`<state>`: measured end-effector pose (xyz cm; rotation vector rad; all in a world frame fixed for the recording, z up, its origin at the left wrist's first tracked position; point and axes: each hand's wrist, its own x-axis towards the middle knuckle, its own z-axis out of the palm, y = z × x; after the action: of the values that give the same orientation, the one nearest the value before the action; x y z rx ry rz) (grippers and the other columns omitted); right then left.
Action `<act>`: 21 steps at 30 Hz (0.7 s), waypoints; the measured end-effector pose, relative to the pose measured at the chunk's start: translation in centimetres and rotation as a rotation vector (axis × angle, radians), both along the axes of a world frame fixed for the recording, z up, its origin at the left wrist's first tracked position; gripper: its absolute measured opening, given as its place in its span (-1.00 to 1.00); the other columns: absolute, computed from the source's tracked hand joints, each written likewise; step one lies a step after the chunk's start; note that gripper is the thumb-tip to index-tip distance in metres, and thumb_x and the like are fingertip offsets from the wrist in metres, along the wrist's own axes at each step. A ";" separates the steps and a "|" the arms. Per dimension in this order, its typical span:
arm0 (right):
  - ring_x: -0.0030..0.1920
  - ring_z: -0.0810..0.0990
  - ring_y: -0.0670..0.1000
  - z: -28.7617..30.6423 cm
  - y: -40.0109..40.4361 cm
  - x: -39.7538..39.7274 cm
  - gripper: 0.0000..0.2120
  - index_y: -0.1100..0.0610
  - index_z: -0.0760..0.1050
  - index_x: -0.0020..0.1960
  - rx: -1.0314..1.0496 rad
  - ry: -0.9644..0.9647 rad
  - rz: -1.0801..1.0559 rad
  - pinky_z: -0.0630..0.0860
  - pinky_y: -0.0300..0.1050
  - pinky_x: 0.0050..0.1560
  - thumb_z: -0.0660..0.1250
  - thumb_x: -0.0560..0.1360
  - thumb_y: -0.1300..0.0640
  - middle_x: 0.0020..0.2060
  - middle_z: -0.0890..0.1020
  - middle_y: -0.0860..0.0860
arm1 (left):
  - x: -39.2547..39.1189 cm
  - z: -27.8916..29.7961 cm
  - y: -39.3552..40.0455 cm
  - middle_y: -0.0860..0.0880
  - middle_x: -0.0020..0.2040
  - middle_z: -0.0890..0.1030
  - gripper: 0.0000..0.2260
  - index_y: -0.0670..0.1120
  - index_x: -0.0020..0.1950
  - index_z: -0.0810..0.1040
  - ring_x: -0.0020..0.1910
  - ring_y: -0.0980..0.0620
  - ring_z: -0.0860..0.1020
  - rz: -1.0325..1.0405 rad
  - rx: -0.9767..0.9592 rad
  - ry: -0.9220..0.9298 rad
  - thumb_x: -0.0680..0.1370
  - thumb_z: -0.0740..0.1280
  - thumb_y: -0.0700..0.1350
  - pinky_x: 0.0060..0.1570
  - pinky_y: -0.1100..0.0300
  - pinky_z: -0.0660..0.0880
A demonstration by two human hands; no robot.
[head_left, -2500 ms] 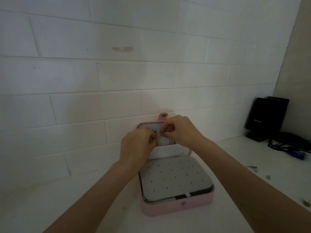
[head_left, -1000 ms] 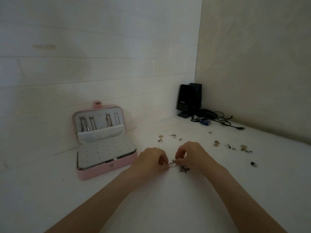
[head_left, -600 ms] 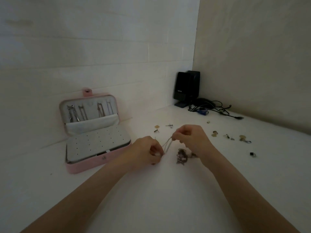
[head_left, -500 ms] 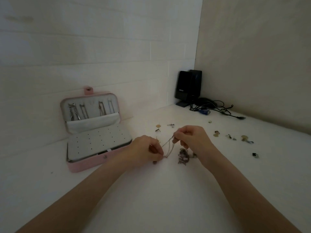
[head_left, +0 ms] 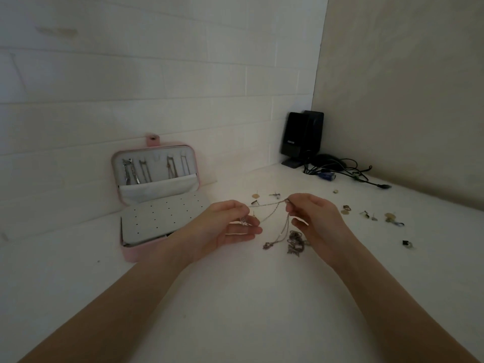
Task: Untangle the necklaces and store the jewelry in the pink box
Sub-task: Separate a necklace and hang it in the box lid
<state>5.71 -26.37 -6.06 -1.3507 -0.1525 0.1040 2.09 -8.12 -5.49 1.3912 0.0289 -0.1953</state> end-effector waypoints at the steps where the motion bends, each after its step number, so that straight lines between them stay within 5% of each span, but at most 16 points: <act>1: -0.27 0.48 -0.06 -0.1 0.1 -0.1 -0.90 0.18 0.54 -0.15 -0.011 -0.008 0.003 0.40 -0.19 -0.15 0.27 0.52 0.24 -0.35 0.56 0.01 | -0.1 0.2 0.1 -0.12 -0.23 0.65 -0.88 -0.17 -0.14 0.47 -0.19 -0.06 0.66 0.020 -0.015 -0.002 0.59 0.22 -0.21 -0.16 0.16 0.61; 7: -0.28 0.55 -0.08 -0.6 0.8 -0.5 -0.94 0.17 0.54 -0.13 -0.126 -0.111 0.048 0.45 -0.18 -0.09 0.30 0.51 0.25 -0.37 0.61 -0.01 | -0.1 1.5 0.3 -0.12 -0.23 0.66 -0.84 -0.17 -0.16 0.52 -0.31 0.08 0.64 0.149 0.003 -0.114 0.59 0.21 -0.21 -0.32 0.29 0.56; 13: -0.36 0.53 -0.06 -0.1 1.7 -0.7 -0.91 0.22 0.54 -0.13 -0.234 -0.236 0.153 0.51 -0.24 -0.19 0.30 0.49 0.36 -0.38 0.61 0.04 | -0.3 5.3 0.6 0.02 -0.30 0.63 -0.82 -0.15 -0.17 0.56 -0.29 0.15 0.59 0.260 0.125 -0.454 0.59 0.22 -0.22 -0.22 0.35 0.53; 18: -0.25 0.60 0.00 -0.4 2.0 -0.8 -0.91 0.25 0.58 -0.11 -0.255 -0.234 0.205 0.54 -0.19 -0.09 0.32 0.47 0.36 -0.29 0.69 0.08 | -0.2 8.6 0.5 0.01 -0.27 0.58 -0.84 -0.12 -0.15 0.56 -0.28 0.17 0.55 0.365 0.151 -0.586 0.58 0.23 -0.22 -0.15 0.34 0.52; 21: -0.21 0.63 -0.09 -0.5 2.2 -0.8 -0.87 0.17 0.60 -0.10 -0.356 -0.265 0.234 0.52 -0.26 -0.10 0.33 0.47 0.35 -0.25 0.71 -0.02 | 0.2 9.9 1.0 0.06 -0.34 0.53 -0.85 -0.03 -0.17 0.59 -0.37 0.23 0.48 0.488 0.451 -0.686 0.56 0.28 -0.18 -0.26 0.36 0.49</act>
<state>4.89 -24.20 -6.56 -1.6957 -0.5365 0.1538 2.24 -7.09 4.43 1.7894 -0.1659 0.7376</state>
